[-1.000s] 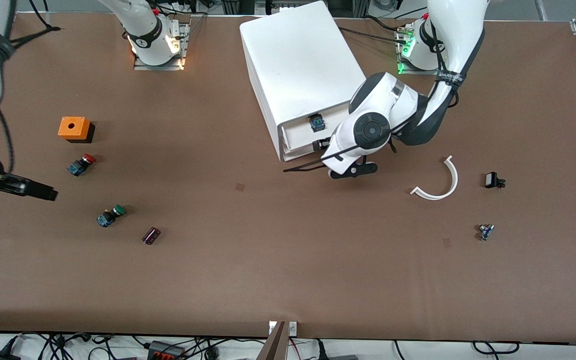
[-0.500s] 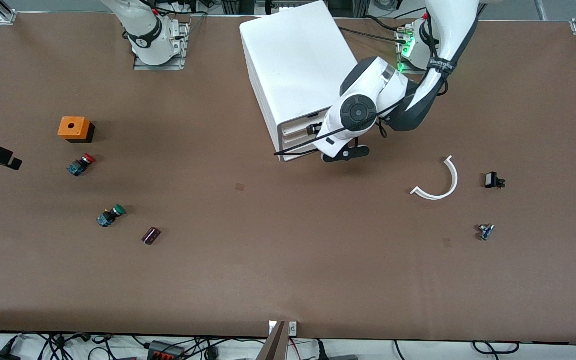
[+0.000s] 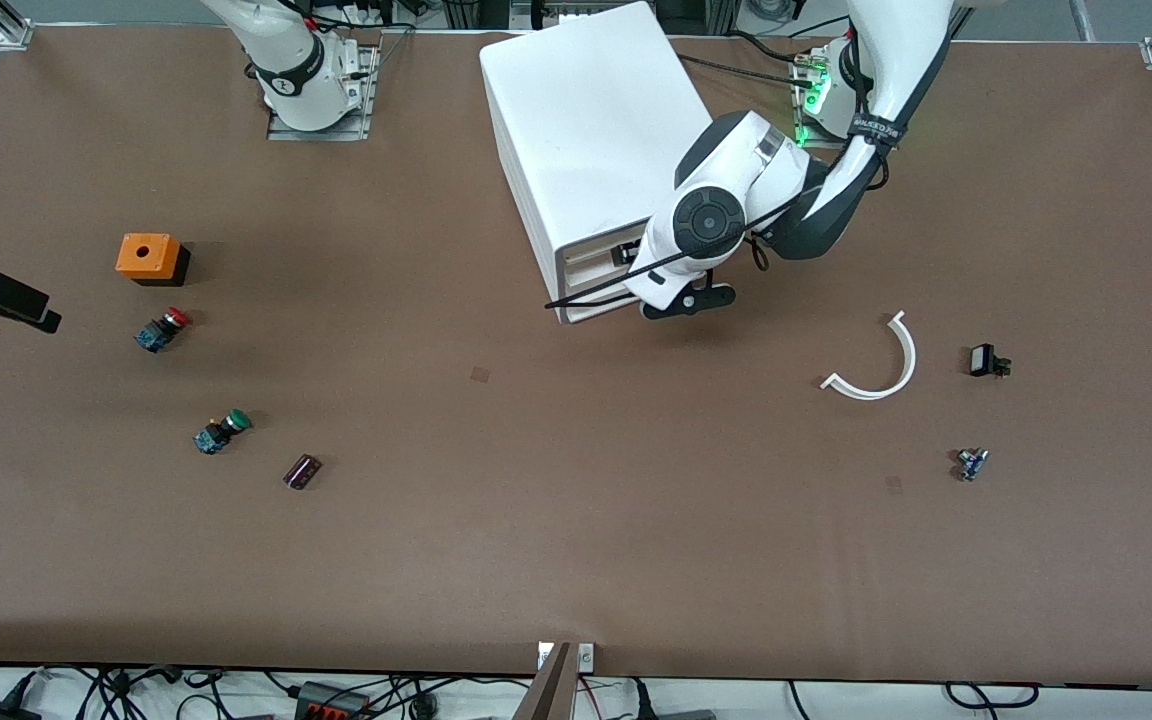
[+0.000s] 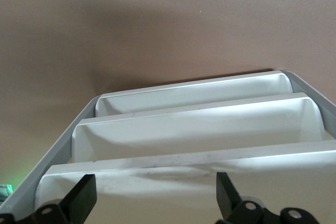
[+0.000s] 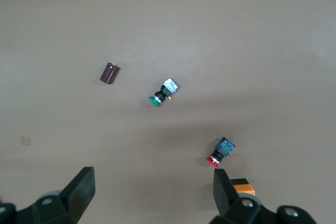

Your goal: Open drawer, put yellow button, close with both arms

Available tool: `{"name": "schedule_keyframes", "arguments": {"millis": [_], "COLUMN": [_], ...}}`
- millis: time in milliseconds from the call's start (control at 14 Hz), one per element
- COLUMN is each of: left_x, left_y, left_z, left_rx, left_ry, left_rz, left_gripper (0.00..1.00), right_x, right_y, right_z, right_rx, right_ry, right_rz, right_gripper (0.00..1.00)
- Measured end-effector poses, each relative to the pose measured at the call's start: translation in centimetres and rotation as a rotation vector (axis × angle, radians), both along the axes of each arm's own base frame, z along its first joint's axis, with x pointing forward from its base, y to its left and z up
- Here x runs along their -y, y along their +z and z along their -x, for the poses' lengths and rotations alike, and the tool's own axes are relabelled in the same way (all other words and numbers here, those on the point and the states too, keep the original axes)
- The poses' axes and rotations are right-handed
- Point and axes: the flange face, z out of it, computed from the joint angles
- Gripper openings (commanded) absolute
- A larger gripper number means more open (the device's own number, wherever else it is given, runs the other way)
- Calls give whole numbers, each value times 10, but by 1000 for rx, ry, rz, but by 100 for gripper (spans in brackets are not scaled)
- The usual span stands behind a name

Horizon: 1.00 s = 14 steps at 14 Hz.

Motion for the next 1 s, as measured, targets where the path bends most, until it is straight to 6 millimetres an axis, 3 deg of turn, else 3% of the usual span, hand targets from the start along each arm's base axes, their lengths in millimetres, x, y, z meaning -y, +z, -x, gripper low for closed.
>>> {"name": "schedule_keyframes", "arguments": {"millis": [214, 429, 571, 1000], "left_x": [-10, -44, -79, -217], "left_y": [6, 33, 54, 132], "left_z": [-11, -51, -78, -143], "left_rx": [34, 148, 164, 274], "left_ry": [-12, -45, -94, -300], "left_rz": [-24, -69, -55, -66], "left_gripper": [100, 100, 100, 100], "right_x": [1, -1, -2, -2], "right_y": [2, 0, -7, -9], "right_z": [5, 12, 24, 52], "right_rx": [-4, -28, -51, -55], "right_ry": [-2, 1, 1, 9], "right_rz": [-1, -5, -8, 28], "right_gripper": [100, 100, 100, 100]}}
